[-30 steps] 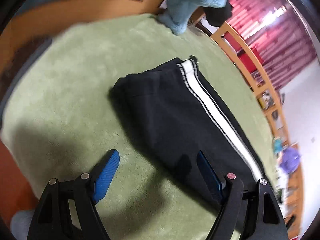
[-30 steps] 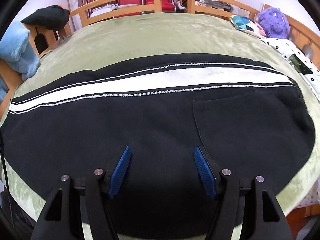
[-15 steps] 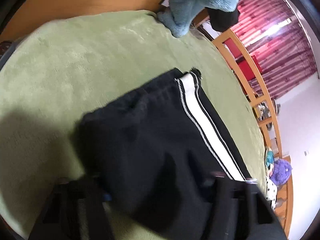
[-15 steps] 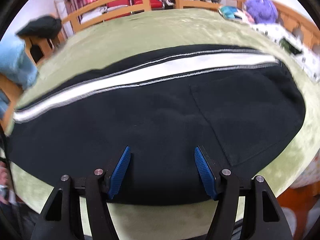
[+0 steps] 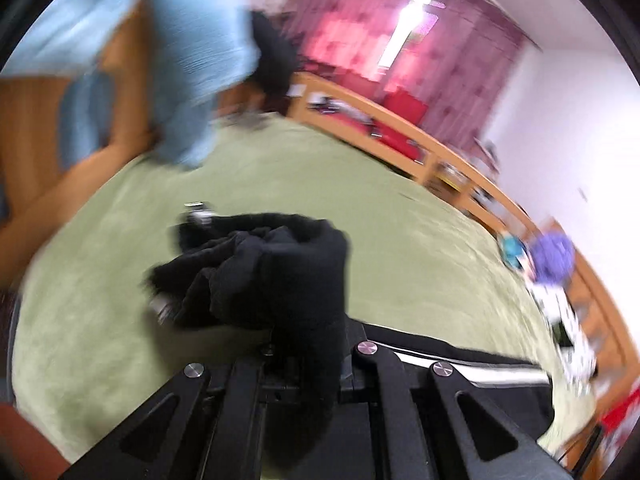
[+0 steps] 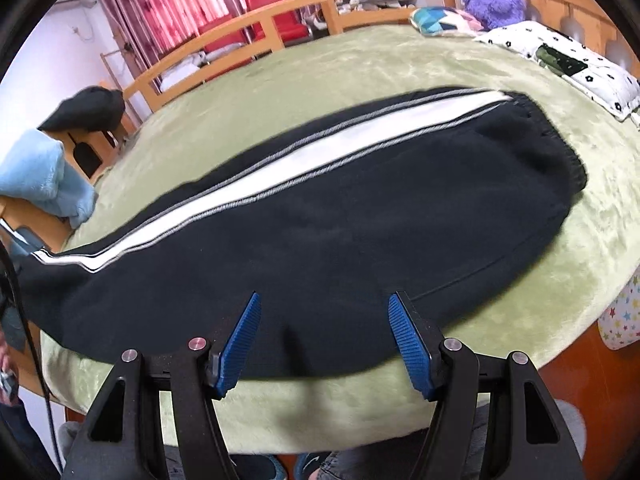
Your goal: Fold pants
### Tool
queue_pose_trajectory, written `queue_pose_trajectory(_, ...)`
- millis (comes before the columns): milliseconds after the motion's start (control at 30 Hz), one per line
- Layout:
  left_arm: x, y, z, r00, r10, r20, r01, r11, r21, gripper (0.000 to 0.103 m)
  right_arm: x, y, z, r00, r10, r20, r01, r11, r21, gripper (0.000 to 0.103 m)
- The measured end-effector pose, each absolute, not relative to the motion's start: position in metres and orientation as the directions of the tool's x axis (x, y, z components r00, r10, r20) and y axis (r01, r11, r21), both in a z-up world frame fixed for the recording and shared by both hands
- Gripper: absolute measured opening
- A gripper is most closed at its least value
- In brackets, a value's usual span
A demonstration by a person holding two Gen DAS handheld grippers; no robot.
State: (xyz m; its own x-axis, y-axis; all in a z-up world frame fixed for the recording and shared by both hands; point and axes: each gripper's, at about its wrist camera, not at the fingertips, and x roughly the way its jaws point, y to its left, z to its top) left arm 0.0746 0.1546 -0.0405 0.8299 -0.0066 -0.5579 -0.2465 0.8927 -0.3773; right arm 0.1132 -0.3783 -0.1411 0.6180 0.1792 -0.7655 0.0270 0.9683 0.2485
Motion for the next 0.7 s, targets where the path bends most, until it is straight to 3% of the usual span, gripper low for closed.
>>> queue_pose_trajectory(233,0.118,-0.006,-0.026,0.814,-0.149,-0.561,-0.014,0.961,-0.277,0.008,0.079,-0.438,-0.126,0.688,0.205,-0.697,0.06,0.94,0.335,0.066)
queue_pose_trajectory(433,0.146,-0.141,-0.088,0.707,-0.253,-0.661,0.124,0.964,-0.236,0.008,0.054,-0.479,-0.135,0.688,0.167,-0.707,0.115,0.936,0.333,0.066)
queue_pose_trajectory(600,0.174,-0.187,-0.175,0.437,-0.273,-0.857,0.123,0.962,-0.243,0.023,0.042,-0.498,-0.143,0.66,0.169,-0.732,0.126,0.936,0.33,0.066)
queue_pose_trajectory(667,0.166,-0.178,-0.17,0.464,-0.313,-0.829,0.151,0.95,-0.274,0.029,0.041,-0.497,-0.144,0.652,0.167,-0.739,0.109,0.944,0.31,0.066)
queue_pose_trajectory(700,0.162,-0.172,-0.163,0.465,-0.344,-0.816,0.162,0.939,-0.303,0.046,0.041,-0.493,-0.145,0.652,0.164,-0.74,0.096,0.951,0.294,0.066)
